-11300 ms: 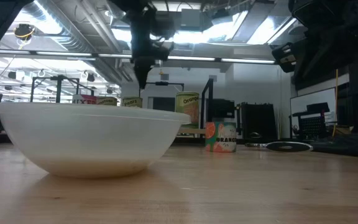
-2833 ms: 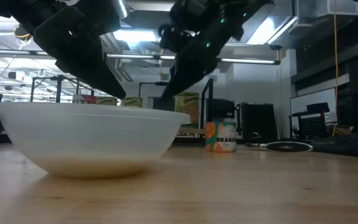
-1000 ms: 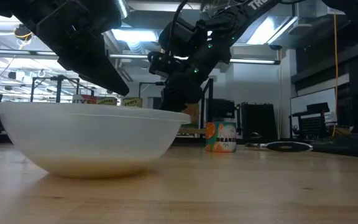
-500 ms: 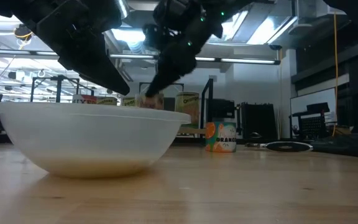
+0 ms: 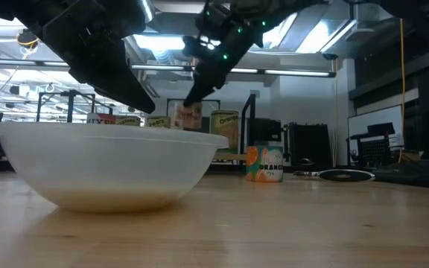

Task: Pick and place cans onto a shelf
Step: Put the canned diced tomatoes on the shelf

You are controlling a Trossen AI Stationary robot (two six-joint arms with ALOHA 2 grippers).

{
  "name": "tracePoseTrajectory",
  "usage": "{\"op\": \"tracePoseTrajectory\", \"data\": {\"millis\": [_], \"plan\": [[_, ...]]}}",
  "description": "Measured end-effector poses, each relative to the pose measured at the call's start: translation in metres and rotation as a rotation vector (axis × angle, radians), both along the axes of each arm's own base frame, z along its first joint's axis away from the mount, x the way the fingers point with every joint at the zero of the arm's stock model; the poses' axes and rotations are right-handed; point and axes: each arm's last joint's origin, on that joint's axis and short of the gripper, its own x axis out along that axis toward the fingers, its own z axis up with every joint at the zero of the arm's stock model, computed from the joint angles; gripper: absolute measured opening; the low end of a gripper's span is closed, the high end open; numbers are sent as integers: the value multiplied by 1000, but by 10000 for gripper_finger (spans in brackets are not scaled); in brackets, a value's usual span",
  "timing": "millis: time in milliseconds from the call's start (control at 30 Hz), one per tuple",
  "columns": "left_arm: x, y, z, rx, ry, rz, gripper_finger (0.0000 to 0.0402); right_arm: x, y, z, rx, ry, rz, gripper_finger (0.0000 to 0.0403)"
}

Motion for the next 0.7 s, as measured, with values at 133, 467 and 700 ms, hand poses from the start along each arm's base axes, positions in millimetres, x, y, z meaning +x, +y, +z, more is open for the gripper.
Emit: {"op": "tracePoseTrajectory", "data": {"millis": [133, 467, 700], "plan": [[0, 0, 0, 0, 0, 0, 55, -7, -30, 2, 19, -52, -33, 16], [0, 0, 0, 0, 0, 1, 55, -16, -66, 7, 63, -178, -21, 12], [0, 1, 0, 13, -6, 18, 55, -13, -67, 10, 29, -222, 11, 10]]}}
